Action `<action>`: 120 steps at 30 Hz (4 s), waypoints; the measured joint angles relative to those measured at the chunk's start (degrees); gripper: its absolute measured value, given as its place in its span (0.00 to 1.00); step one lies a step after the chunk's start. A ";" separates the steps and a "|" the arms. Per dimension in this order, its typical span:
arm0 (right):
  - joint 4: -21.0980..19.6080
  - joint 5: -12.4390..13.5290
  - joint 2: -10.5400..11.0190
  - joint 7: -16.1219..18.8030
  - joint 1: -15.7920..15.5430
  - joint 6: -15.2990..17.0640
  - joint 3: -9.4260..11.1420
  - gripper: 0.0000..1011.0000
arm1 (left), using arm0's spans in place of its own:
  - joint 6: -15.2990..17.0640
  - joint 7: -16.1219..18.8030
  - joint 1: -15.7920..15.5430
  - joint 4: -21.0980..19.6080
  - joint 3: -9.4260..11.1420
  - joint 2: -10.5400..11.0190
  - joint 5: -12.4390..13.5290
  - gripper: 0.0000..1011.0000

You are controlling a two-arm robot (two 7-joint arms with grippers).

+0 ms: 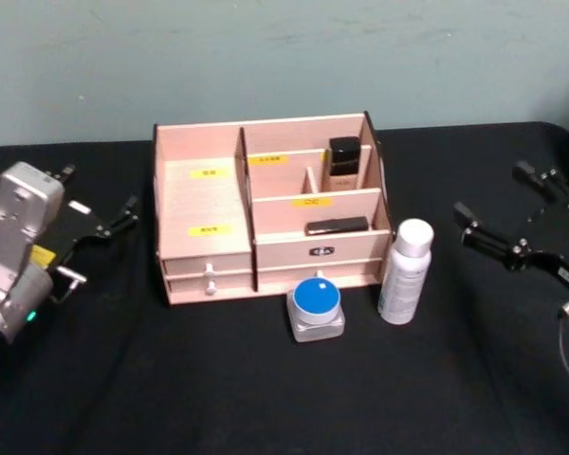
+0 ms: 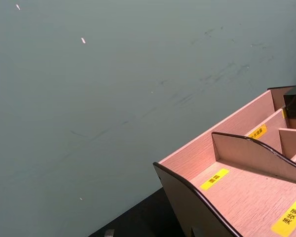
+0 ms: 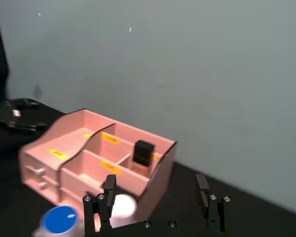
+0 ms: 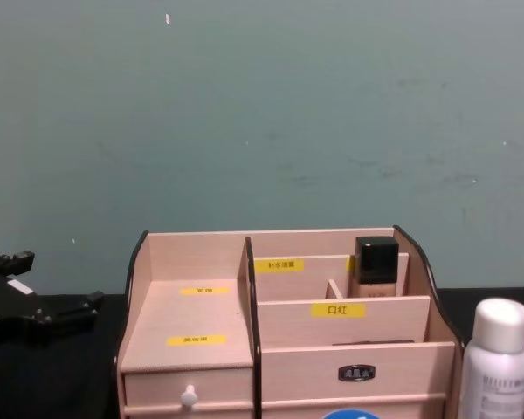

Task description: Pick up the facial cleanser and watermelon frost from the table and place them into the tiered storage box.

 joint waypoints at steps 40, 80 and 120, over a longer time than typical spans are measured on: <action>8.90 1.48 -4.63 9.87 7.08 16.21 -5.28 0.99 | 0.00 0.00 0.00 0.00 0.00 0.00 0.00 1.00; 16.99 -6.39 -12.28 13.72 14.77 15.85 -8.78 0.99 | 0.00 0.00 0.00 0.00 0.00 0.00 0.00 1.00; 20.19 -6.85 -13.74 15.30 17.25 14.90 -9.81 0.65 | 0.00 0.00 0.00 0.00 0.00 0.00 0.00 1.00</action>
